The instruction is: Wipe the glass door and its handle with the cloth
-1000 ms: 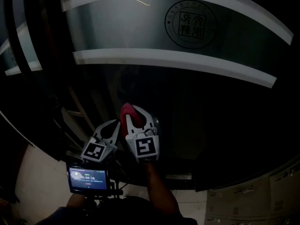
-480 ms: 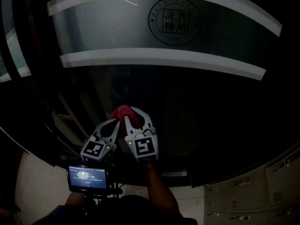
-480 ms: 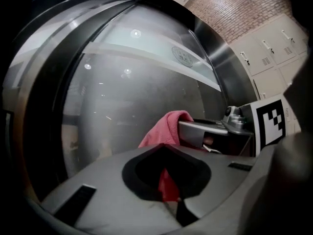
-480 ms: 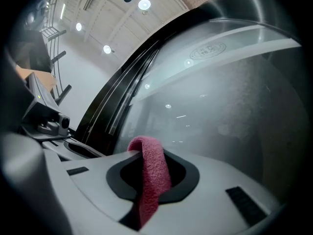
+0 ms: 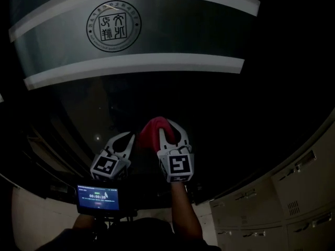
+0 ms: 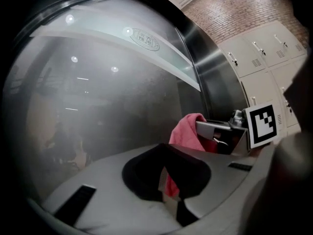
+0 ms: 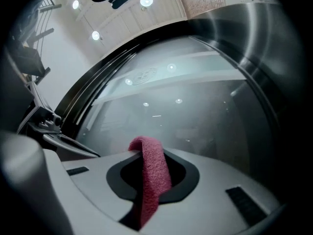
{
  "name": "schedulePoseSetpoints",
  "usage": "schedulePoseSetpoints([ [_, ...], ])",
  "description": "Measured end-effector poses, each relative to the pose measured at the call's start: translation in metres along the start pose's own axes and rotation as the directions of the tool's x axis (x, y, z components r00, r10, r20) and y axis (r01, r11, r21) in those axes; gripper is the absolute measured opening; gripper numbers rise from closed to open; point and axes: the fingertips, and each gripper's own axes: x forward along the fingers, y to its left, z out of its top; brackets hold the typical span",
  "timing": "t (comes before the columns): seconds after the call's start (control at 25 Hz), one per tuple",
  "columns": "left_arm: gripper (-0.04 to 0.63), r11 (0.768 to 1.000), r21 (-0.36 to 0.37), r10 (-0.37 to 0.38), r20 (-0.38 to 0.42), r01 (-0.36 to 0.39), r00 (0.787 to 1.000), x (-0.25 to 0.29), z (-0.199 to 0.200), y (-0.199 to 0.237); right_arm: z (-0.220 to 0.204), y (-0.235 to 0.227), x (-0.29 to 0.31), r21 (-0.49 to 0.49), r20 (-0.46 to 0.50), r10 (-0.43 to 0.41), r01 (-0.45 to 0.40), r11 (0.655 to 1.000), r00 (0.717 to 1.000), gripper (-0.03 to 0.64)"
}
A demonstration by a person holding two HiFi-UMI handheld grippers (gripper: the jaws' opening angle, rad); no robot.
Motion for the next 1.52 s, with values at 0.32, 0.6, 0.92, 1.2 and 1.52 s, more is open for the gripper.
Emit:
schedulePoseSetpoints([
  [0.32,0.012,0.999,-0.025,-0.031,0.018,0.032,0.999,0.045,0.001,-0.060,-0.004,-0.110,-0.047,-0.011,-0.024,-0.132,0.131,0.991,0.991,0.028],
  [0.6,0.012,0.999,-0.029,-0.012,0.002,0.012,1.000,0.047,-0.002,-0.070,-0.005,-0.111,-0.054,-0.002,-0.029,-0.098,0.098,0.995,0.995,0.028],
  [0.92,0.012,0.999,-0.012,0.047,-0.050,-0.047,0.998,0.005,-0.012,-0.042,0.003,-0.032,-0.047,0.048,0.020,0.017,-0.018,0.999,1.000,0.028],
  [1.2,0.012,0.997,0.002,0.075,-0.070,-0.075,0.995,-0.068,-0.018,0.005,0.008,0.093,-0.043,0.116,-0.017,0.137,-0.134,0.984,0.990,0.028],
  [1.52,0.012,0.999,0.032,0.012,-0.082,-0.010,0.997,-0.195,-0.027,0.080,0.022,0.251,-0.037,0.144,-0.017,0.101,-0.097,0.985,0.995,0.028],
])
